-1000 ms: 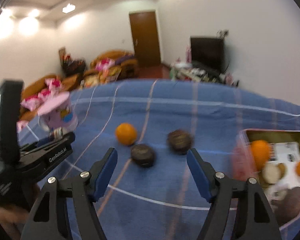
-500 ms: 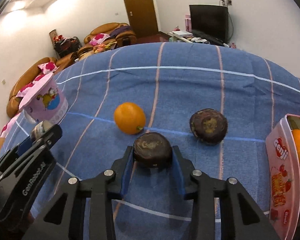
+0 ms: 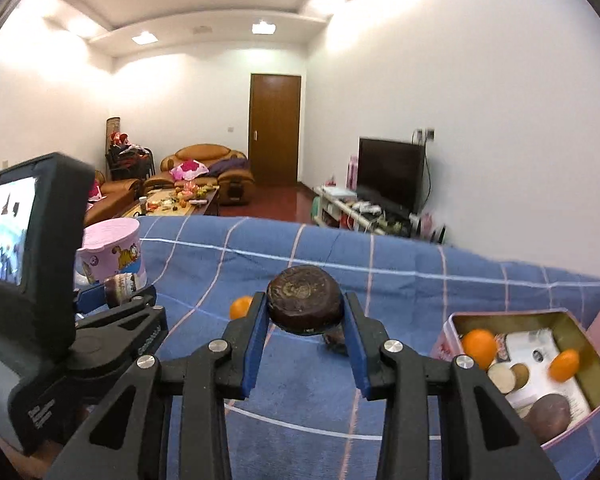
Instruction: Organize fruits
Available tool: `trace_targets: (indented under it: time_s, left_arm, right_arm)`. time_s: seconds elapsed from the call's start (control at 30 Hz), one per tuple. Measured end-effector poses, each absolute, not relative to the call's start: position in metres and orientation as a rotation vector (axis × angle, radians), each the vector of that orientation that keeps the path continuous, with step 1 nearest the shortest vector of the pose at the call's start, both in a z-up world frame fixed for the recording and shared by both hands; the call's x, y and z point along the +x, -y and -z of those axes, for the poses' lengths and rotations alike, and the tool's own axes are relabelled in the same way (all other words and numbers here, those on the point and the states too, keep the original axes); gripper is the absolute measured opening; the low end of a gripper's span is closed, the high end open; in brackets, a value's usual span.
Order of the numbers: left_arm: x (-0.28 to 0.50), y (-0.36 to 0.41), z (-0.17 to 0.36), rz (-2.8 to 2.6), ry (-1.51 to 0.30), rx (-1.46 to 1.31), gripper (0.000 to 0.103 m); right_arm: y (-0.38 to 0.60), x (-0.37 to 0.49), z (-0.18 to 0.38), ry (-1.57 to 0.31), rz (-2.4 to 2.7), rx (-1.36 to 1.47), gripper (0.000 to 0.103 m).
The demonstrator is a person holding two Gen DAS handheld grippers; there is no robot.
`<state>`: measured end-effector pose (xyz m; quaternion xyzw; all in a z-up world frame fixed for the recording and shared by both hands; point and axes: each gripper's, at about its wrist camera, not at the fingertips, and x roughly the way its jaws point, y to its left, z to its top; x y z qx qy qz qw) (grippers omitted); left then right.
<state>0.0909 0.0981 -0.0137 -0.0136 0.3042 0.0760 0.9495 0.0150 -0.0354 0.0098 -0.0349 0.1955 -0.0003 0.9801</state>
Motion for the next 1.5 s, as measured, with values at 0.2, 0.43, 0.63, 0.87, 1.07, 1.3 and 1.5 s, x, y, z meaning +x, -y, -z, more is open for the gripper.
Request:
trace_targets:
  time_s: [0.2,0.43,0.63,0.87,1.07,1.3,1.5]
  left_arm:
    - [0.086,-0.091,0.011,-0.147,-0.601,-0.015,0.042]
    - [0.074,-0.086,0.008,-0.136,-0.561,-0.015,0.042]
    - [0.065,-0.073,0.004,-0.103,-0.519,0.023,0.042]
    - [0.057,-0.061,0.000,-0.077,-0.480,0.049,0.042]
    - [0.051,-0.054,-0.001,-0.060,-0.465,0.054,0.042]
    - [0.042,-0.046,-0.002,-0.045,-0.446,0.061,0.042]
    - [0.035,-0.040,-0.003,-0.034,-0.443,0.054,0.042]
  right_arm:
    - [0.040,0.011,-0.011,-0.393,0.011,-0.049,0.039]
    - [0.042,0.003,-0.006,-0.376,0.033,-0.057,0.039]
    - [0.050,-0.004,-0.005,-0.381,0.045,-0.043,0.039]
    - [0.061,-0.012,-0.005,-0.392,0.056,-0.020,0.039]
    - [0.070,-0.015,-0.004,-0.407,0.055,0.009,0.039]
    - [0.078,-0.020,-0.004,-0.407,0.063,0.009,0.039]
    - [0.088,-0.019,-0.002,-0.419,0.071,0.024,0.039]
